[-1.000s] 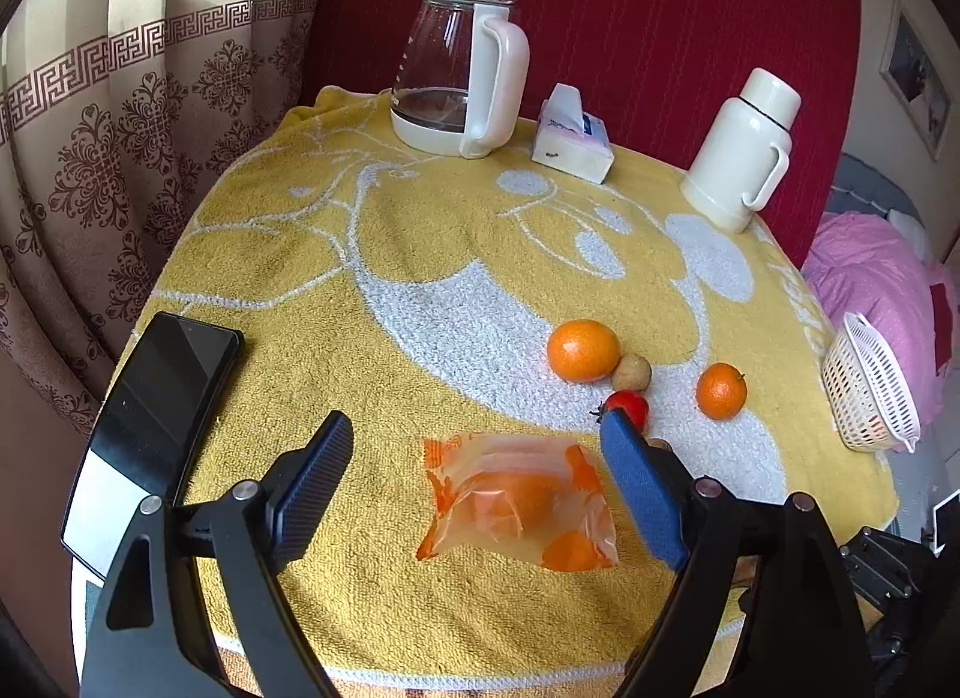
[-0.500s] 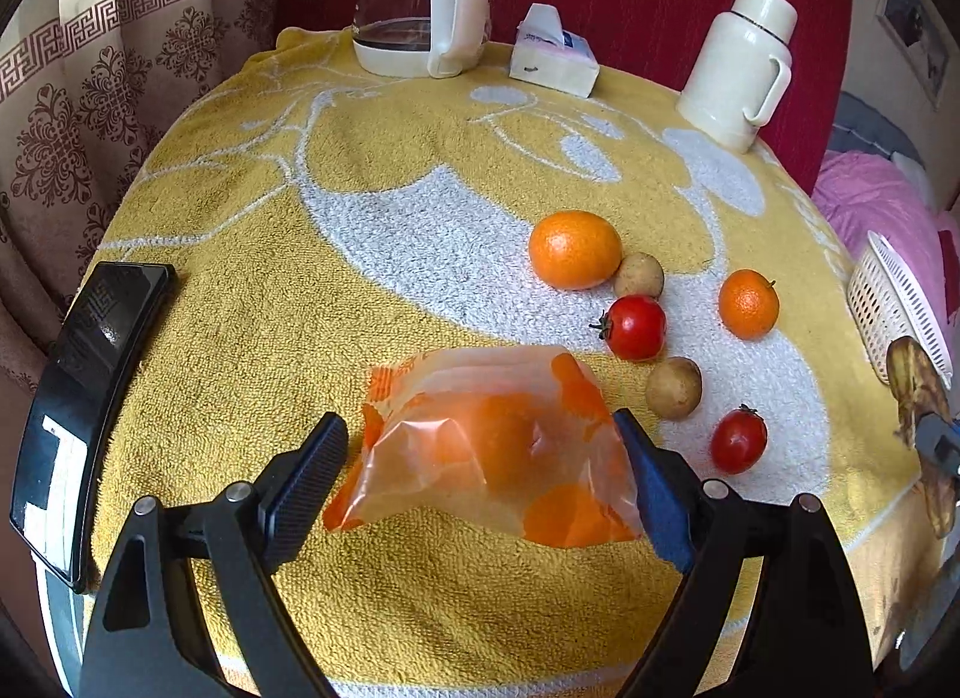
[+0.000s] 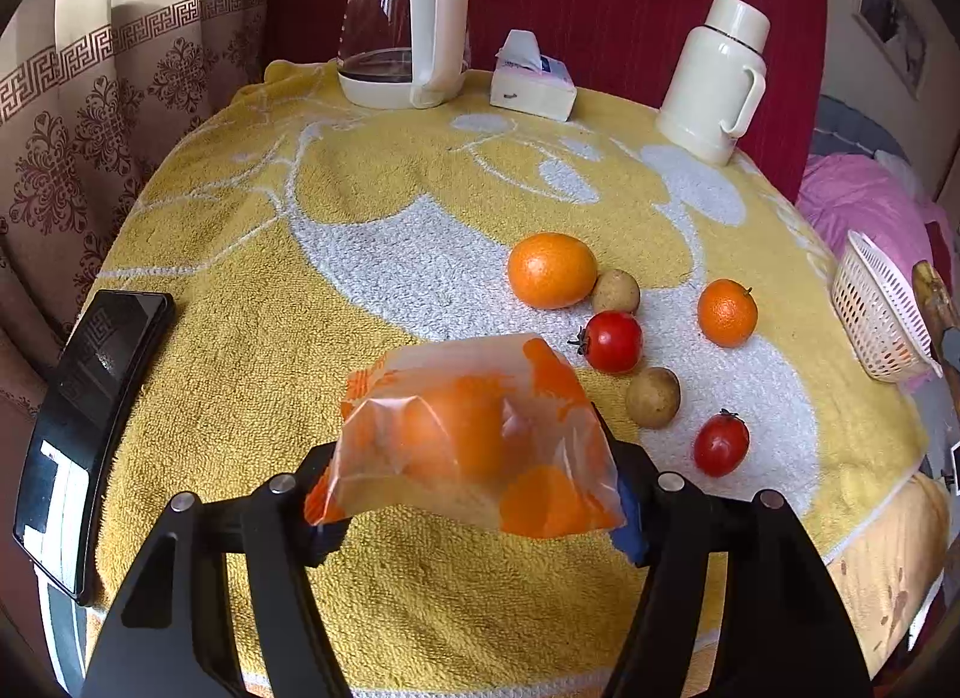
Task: Organize fruits
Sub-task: 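Carry the banana into the basket and open the right gripper while the left holds the bag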
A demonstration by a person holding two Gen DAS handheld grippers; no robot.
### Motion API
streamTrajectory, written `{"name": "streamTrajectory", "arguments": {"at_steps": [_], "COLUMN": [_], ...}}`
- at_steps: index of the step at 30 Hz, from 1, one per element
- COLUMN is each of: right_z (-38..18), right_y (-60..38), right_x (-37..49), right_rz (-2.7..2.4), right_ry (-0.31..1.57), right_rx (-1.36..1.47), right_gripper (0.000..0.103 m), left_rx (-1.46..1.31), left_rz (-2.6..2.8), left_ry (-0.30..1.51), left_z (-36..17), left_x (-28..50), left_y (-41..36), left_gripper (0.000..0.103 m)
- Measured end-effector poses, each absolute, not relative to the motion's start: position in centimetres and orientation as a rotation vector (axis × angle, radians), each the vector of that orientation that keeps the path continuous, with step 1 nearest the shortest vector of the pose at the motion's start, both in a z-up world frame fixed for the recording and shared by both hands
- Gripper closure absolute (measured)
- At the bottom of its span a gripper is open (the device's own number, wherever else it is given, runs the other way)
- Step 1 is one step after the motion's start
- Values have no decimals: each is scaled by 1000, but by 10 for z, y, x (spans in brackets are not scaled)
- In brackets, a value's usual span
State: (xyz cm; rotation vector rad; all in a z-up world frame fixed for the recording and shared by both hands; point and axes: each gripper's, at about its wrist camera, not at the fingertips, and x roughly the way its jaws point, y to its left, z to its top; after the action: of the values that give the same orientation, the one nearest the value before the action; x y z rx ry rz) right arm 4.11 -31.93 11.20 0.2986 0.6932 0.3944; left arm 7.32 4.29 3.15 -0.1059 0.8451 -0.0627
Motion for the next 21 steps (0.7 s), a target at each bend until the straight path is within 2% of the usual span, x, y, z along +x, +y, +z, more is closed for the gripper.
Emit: {"name": "streamTrajectory", "arguments": {"at_steps": [11,21], "right_z": [117,86], "right_y": [-411,-452], "right_x": [66,111], "right_rz": [166,19], "right_ry": [635,712], "right_rx": [429,483], "right_gripper": [70,70], "left_rx": [-98,-75], "left_rz": [-67,-101], "left_ry": [763,732], "left_z": [64,76], "left_x": [59,51], "left_y": [37,23], "left_gripper": [36,36]}}
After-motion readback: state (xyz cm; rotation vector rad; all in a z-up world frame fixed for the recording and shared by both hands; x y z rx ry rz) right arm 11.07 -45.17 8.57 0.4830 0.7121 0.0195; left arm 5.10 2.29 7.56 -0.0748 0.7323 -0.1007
